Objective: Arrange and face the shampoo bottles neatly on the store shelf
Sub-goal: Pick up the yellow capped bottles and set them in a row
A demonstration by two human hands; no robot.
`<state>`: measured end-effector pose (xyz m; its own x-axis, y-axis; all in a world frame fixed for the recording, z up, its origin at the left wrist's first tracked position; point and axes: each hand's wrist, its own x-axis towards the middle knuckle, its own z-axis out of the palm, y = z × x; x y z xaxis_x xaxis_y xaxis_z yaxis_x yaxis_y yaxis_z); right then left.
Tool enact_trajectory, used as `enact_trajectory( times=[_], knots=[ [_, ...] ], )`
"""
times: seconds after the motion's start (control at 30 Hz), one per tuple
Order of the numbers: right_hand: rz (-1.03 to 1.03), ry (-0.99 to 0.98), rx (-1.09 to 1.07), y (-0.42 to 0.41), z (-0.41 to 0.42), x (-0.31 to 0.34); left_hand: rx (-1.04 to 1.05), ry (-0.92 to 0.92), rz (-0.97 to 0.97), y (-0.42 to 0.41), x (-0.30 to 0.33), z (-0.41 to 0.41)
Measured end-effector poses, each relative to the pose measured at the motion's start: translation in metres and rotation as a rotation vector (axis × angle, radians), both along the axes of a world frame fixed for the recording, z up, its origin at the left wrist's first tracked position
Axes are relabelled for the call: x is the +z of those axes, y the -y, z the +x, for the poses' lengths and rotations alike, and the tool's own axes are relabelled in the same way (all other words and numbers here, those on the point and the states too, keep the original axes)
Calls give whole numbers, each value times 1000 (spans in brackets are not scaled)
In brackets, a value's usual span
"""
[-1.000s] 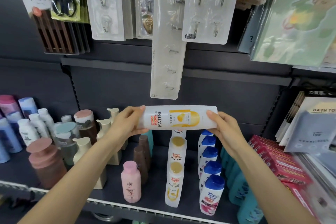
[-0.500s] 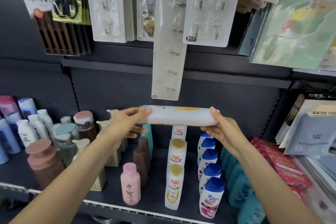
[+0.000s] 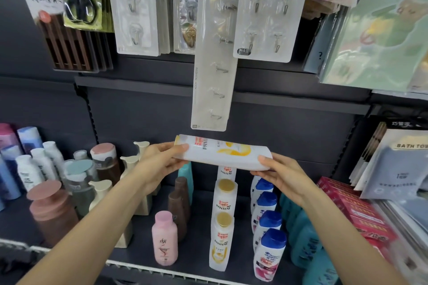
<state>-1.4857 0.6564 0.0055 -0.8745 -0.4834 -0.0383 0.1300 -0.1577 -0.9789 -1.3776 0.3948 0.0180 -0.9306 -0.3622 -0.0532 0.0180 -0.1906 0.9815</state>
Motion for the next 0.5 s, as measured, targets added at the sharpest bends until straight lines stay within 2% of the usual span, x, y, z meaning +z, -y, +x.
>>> enact_trajectory(
  times=[0.13, 0.23, 0.37, 0.5],
  knots=[
    [-29, -50, 20, 3, -3, -8, 39, -52, -5, -3, 1, -2],
    [66, -159, -22, 9, -3, -11, 102, -139, -113, -5, 6, -1],
    [278, -274, -107, 22, -5, -17, 109, -298, -450, -2, 12, -1],
    [318, -251, -148, 30, -10, -28, 101, -379, -741, -4, 11, -7]
  ],
)
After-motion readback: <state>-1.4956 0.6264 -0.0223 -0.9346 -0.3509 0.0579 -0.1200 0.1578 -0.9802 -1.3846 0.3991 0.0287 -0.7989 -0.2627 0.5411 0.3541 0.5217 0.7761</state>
